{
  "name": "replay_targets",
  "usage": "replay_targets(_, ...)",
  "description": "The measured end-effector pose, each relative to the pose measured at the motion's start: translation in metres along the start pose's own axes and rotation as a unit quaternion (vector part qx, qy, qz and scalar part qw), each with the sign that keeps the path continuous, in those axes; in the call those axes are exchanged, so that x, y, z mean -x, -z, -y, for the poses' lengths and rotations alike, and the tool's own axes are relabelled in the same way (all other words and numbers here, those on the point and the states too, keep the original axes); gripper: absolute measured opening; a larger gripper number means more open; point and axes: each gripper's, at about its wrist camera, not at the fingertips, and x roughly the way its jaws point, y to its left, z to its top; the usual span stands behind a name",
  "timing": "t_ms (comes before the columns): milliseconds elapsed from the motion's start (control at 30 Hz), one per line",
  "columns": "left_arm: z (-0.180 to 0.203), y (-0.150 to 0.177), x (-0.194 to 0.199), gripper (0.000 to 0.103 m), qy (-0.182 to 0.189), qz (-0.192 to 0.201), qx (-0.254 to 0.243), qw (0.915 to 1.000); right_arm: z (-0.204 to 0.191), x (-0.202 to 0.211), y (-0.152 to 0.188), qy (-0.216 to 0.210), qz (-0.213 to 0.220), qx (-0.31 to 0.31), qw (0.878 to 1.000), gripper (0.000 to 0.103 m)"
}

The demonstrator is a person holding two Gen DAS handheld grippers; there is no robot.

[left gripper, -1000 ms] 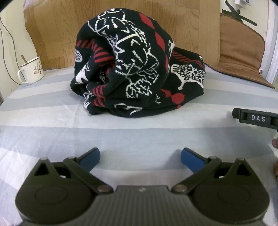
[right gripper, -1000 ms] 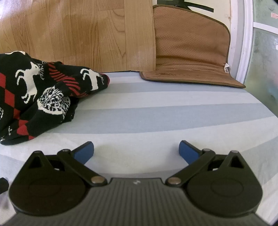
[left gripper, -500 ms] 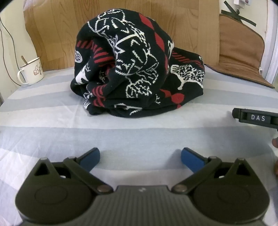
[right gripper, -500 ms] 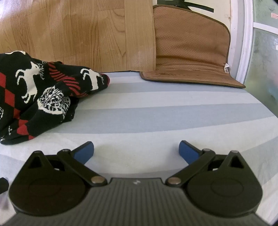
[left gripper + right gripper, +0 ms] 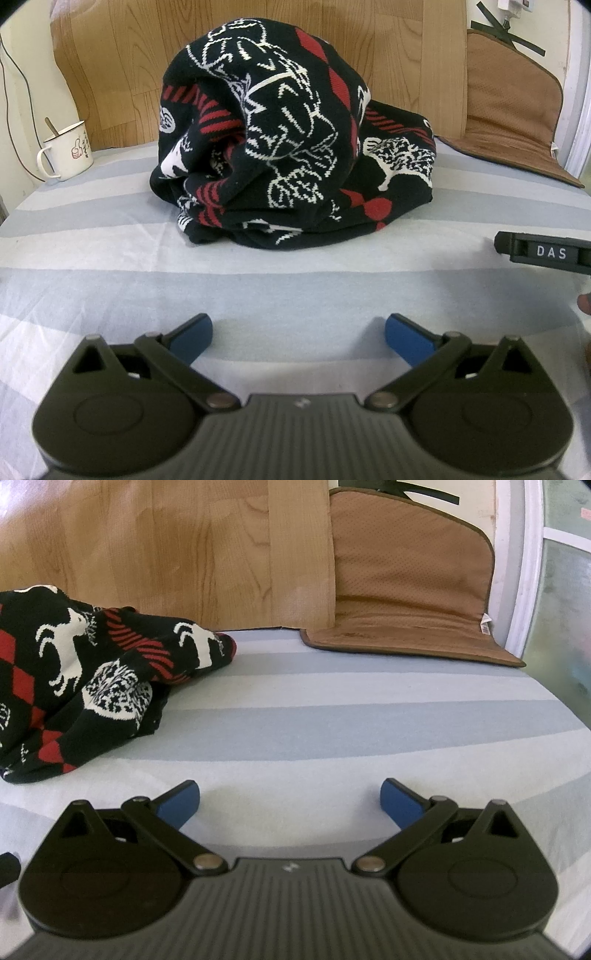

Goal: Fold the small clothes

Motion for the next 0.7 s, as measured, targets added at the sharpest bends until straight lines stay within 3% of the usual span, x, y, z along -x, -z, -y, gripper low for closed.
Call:
replay_targets(367,0.0,-0.002,0.001,0.103,0.0,0.002,0.0,1.0,-0.001,-0.003,-0.001,-0.008,-0.005,0.005,1.0,0.103)
replay_targets(567,-0.001,0.004,0.004,0.103,0.002,0.022,-0.003,0.9997,0.004,-0.003,-0.001,-0.027,-0.002,0.008,1.0,0.103)
replay_targets(700,-0.014,0.004,0.013,0.103,0.043,0.022,-0.023,0.9986,0.012,-0.001,0.0,-0.057,0.002,0.015,0.998,0.103)
